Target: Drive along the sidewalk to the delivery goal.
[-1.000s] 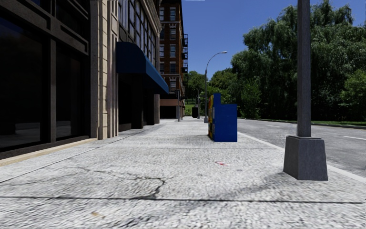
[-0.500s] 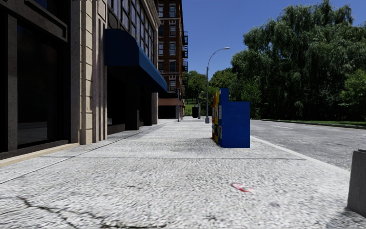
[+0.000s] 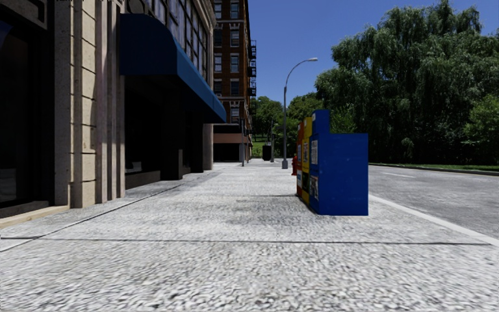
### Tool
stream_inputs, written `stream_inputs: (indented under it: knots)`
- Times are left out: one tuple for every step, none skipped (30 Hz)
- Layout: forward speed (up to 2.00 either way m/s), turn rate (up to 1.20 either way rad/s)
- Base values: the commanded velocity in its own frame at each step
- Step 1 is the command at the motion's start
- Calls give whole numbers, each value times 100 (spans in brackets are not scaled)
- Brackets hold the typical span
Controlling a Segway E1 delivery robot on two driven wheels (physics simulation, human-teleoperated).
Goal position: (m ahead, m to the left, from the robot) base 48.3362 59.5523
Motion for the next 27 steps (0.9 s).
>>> stream_inputs:
  knots:
    - [200,0]
    - [200,0]
    - [200,0]
    - [200,0]
    - [200,0]
    - [200,0]
    - [200,0]
    - [200,0]
    - [200,0]
    - [200,0]
    - [200,0]
    - [200,0]
    - [200,0]
    - [200,0]
    - [200,0]
    - [200,0]
    - [200,0]
    - [200,0]
    - [200,0]
    - [200,0]
    - [200,0]
    - [200,0]
    - [200,0]
    - [200,0]
    - [200,0]
    - [200,0]
    - [200,0]
